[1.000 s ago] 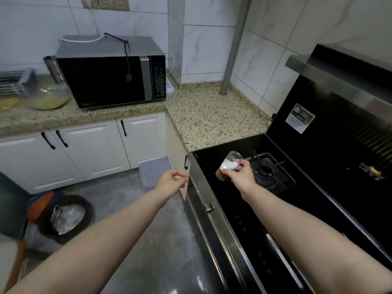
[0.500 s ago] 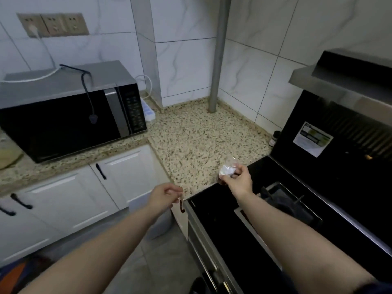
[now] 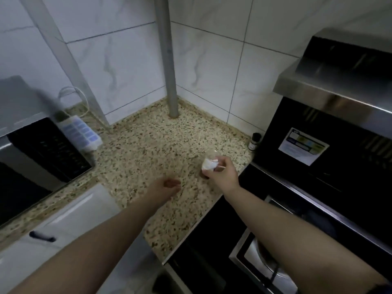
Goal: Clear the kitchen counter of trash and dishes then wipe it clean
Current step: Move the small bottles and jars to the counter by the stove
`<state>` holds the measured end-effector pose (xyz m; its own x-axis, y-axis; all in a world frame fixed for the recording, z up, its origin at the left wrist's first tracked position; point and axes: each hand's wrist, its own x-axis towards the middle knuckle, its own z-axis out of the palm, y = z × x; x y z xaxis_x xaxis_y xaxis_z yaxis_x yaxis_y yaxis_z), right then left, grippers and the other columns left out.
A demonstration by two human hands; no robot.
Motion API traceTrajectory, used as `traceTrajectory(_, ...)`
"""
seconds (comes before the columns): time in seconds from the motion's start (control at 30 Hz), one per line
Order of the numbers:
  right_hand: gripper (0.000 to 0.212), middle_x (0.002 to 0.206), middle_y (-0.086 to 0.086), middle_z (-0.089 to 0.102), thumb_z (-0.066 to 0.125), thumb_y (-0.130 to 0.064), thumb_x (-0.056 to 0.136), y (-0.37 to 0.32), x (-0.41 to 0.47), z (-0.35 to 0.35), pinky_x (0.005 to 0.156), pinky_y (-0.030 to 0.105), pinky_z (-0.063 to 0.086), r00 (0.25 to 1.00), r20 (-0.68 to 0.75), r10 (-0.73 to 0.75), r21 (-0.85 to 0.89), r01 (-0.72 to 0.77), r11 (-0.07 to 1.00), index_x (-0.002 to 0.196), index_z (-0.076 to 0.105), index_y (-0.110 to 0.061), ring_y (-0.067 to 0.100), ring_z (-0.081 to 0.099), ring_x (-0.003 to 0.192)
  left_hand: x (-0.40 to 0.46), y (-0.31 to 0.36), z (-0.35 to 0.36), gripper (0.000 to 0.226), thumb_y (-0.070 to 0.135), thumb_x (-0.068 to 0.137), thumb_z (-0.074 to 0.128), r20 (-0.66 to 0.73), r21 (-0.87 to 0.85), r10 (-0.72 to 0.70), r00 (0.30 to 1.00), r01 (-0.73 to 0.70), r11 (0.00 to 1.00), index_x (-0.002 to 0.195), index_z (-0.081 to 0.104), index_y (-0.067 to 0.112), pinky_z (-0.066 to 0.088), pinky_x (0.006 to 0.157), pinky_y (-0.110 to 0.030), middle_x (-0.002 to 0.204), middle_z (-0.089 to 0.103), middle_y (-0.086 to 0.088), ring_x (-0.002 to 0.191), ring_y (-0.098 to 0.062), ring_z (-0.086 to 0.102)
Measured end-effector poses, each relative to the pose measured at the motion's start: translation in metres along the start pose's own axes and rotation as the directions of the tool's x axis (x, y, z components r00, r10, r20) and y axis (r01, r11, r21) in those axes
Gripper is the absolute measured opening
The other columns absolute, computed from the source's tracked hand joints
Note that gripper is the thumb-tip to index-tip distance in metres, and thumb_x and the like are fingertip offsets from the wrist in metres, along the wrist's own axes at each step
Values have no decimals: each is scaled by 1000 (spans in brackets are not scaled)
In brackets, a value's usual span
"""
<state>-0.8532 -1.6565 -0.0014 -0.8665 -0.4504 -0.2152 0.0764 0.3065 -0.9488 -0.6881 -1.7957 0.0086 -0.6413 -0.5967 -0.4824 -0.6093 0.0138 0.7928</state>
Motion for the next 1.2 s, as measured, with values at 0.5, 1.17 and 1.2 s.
traceTrajectory(0.5, 52, 109, 5, 65, 86, -8, 71, 3, 77, 6, 80, 32, 57, 921, -321, 220, 143, -183, 973, 113, 60, -23, 18, 66, 92, 187, 82, 75, 51, 3, 83, 72, 546, 123, 348, 762, -484, 867, 125, 55, 25, 49, 74, -20, 104, 66, 6, 85, -5, 64)
traceTrajectory(1.17, 81, 152, -5, 38, 62, -9, 94, 33, 112, -10, 76, 12, 50, 870, -294, 397, 403, -264, 876, 155, 18, -38, -13, 56, 95, 318, 135, 176, 49, 27, 71, 85, 377, 137, 385, 842, -462, 876, 111, 57, 20, 51, 68, -26, 103, 70, 2, 91, -19, 68)
traceTrajectory(1.2, 81, 151, -6, 40, 64, -11, 93, 36, 110, -11, 84, 17, 51, 866, -300, 400, 408, -263, 874, 154, 19, -41, -11, 56, 98, 320, 136, 183, 49, 28, 71, 85, 379, 138, 392, 838, -470, 872, 110, 56, 20, 51, 69, -27, 103, 69, 2, 91, -20, 68)
